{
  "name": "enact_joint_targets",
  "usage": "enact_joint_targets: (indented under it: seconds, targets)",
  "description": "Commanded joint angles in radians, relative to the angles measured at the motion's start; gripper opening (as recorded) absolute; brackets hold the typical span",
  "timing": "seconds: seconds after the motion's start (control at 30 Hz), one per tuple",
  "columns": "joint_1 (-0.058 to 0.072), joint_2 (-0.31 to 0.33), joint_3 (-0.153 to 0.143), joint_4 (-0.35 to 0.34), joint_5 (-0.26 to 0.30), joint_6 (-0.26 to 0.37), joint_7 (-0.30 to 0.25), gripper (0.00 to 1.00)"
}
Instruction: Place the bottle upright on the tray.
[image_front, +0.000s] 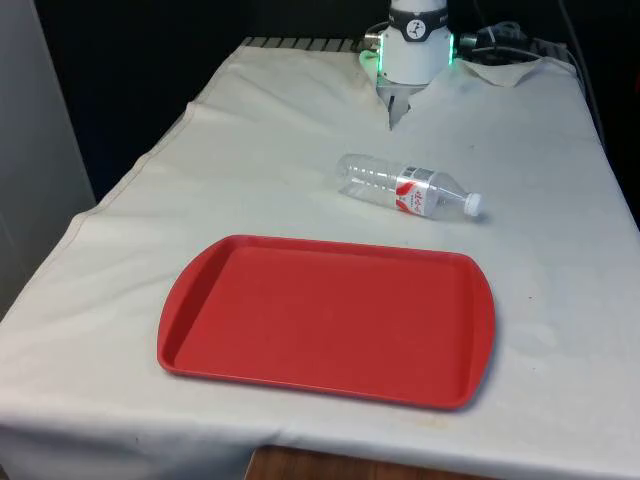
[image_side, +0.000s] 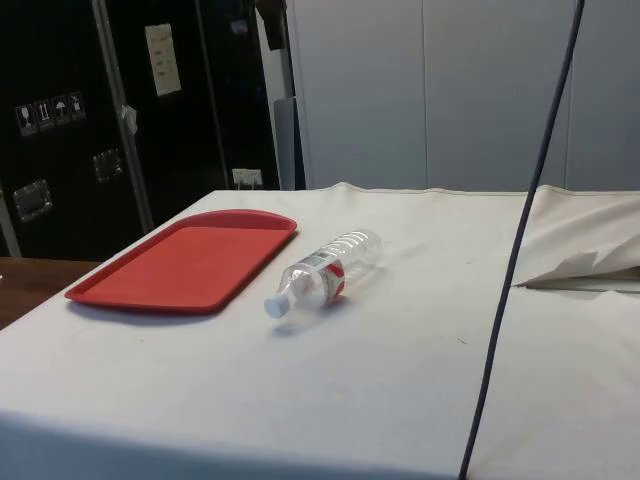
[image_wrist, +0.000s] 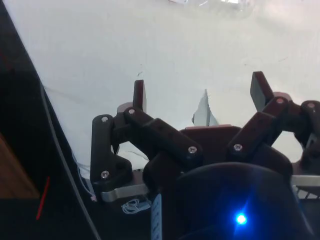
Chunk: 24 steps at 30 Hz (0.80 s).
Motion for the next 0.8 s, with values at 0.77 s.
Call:
enact_joint_targets:
  seconds: [0.77]
  targets:
    - [0.002,-0.159,0.038,-0.241,-0.006,0.14,0.026,1.0]
